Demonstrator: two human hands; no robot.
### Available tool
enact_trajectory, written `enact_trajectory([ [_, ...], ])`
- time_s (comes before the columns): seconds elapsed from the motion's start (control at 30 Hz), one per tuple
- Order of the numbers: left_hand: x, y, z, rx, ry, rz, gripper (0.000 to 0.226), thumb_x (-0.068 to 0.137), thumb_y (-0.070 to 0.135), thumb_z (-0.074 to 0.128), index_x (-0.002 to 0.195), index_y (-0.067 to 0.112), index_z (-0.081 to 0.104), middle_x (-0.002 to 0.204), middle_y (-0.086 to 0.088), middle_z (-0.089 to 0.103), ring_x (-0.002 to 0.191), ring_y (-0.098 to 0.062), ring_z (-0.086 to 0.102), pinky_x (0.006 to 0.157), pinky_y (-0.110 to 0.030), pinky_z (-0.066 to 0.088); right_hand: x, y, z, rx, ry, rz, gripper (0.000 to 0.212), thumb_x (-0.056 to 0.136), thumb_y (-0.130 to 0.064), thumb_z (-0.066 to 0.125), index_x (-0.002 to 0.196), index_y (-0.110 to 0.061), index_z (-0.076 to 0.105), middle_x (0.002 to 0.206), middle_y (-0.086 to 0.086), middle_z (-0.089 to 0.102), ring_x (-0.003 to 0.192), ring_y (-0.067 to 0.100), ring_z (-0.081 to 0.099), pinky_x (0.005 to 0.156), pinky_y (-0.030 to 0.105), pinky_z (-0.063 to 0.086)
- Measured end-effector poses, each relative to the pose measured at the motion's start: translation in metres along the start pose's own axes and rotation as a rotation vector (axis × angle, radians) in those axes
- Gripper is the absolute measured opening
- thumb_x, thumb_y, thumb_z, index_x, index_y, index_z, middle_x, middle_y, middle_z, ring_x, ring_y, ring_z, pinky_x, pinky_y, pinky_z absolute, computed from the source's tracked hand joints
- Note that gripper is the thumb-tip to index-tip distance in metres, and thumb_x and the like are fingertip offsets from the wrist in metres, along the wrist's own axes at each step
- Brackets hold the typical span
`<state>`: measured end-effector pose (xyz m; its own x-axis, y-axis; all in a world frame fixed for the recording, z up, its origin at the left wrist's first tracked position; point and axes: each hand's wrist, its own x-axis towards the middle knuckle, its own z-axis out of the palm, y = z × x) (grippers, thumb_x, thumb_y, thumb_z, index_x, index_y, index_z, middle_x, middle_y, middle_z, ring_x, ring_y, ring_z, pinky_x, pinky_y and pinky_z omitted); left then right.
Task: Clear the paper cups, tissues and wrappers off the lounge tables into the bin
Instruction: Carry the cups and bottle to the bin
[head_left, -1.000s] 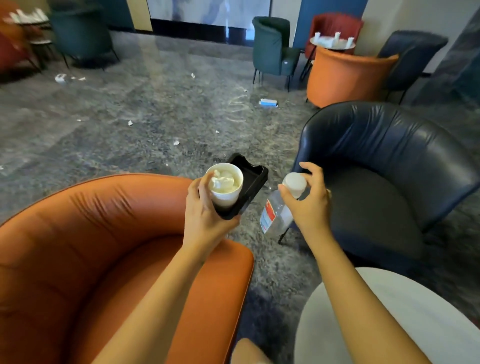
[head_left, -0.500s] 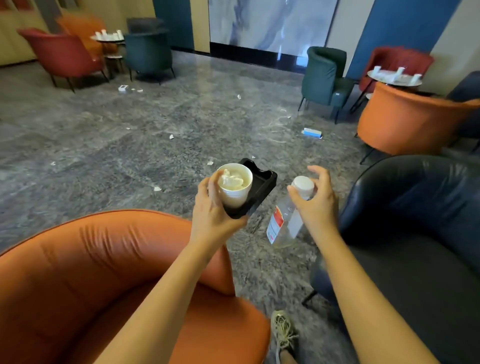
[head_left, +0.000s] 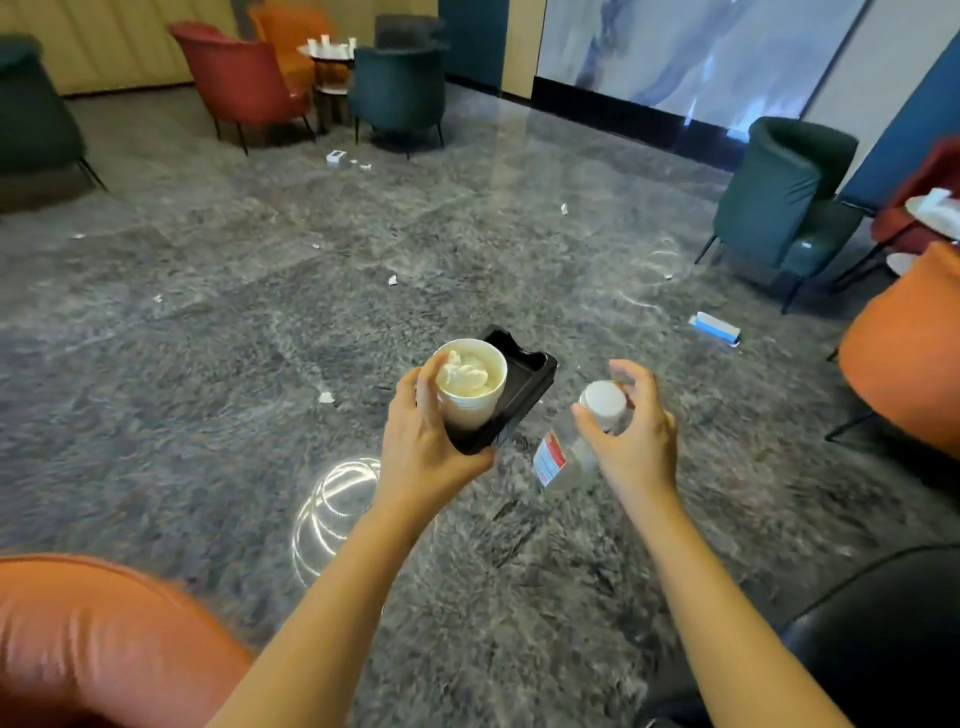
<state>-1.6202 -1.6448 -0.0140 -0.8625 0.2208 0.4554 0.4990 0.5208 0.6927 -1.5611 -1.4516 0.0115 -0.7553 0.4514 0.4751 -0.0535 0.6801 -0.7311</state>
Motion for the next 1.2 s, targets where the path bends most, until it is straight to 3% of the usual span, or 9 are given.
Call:
enact_trajectory([
  [0.1,0.033,-0.002,0.024,0.016,0.001,-0.015,0.098,0.058,0.035,0.084,0.139,0.019,0.03,0.13,-0.004,0.043,0.118,-0.018,0.04,0.097,-0.035,0.039,0.035,0.025,0.004,0.018,0.011,0.046,0.049,0.072,-0.017,0.077,0.114,-0.013,0.053,0.089,-0.019,0.05,0.083,0.02,0.056,0.086,0.055,0.044],
  [0.3,0.079,0.009,0.07,-0.024,-0.031,-0.037,0.097,0.058,0.032,0.084,0.137,0.02,0.029,0.129,-0.002,0.042,0.117,-0.016,0.039,0.095,-0.026,0.03,0.089,0.061,-0.006,-0.022,0.025,0.101,0.05,0.074,-0.021,0.076,0.116,-0.014,0.051,0.091,-0.011,0.052,0.088,0.026,0.059,0.087,0.054,0.043],
  [0.6,0.181,0.046,0.161,-0.096,-0.218,0.089,0.097,0.059,0.031,0.083,0.139,0.019,0.03,0.131,-0.002,0.043,0.12,-0.015,0.037,0.096,-0.026,0.032,0.173,0.123,-0.041,-0.093,0.15,0.204,0.052,0.075,-0.025,0.075,0.12,-0.014,0.048,0.097,-0.001,0.06,0.086,0.029,0.06,0.08,0.049,0.046],
  [0.8,0.297,0.085,0.28,-0.203,-0.368,0.267,0.098,0.06,0.029,0.085,0.14,0.015,0.03,0.134,-0.004,0.041,0.121,-0.016,0.036,0.096,-0.027,0.034,0.258,0.202,-0.073,-0.174,0.356,0.276,0.053,0.074,-0.023,0.076,0.119,-0.014,0.049,0.091,0.003,0.063,0.081,0.028,0.06,0.073,0.044,0.049],
  [0.93,0.361,0.132,0.371,-0.291,-0.505,0.373,0.1,0.059,0.026,0.085,0.141,0.018,0.028,0.134,-0.004,0.039,0.123,-0.02,0.038,0.098,-0.033,0.039,0.306,0.252,-0.114,-0.204,0.547,0.358,0.052,0.073,-0.021,0.077,0.118,-0.013,0.05,0.087,-0.004,0.057,0.079,0.026,0.06,0.074,0.048,0.049],
  [1.07,0.39,0.2,0.475,-0.384,-0.65,0.516,0.104,0.056,0.024,0.085,0.142,0.019,0.025,0.135,-0.005,0.038,0.123,-0.018,0.036,0.097,-0.026,0.033,0.334,0.309,-0.18,-0.271,0.71,0.447,0.049,0.074,-0.024,0.076,0.115,-0.017,0.051,0.092,-0.001,0.062,0.083,0.027,0.061,0.071,0.047,0.05],
  [1.2,0.391,0.28,0.589,-0.468,-0.787,0.654,0.105,0.054,0.024,0.085,0.141,0.014,0.027,0.133,-0.008,0.04,0.123,-0.019,0.036,0.098,-0.022,0.029,0.345,0.38,-0.258,-0.374,0.89,0.532,0.034,0.073,-0.023,0.077,0.1,-0.016,0.058,0.092,0.001,0.066,0.082,0.026,0.062,0.067,0.043,0.052],
])
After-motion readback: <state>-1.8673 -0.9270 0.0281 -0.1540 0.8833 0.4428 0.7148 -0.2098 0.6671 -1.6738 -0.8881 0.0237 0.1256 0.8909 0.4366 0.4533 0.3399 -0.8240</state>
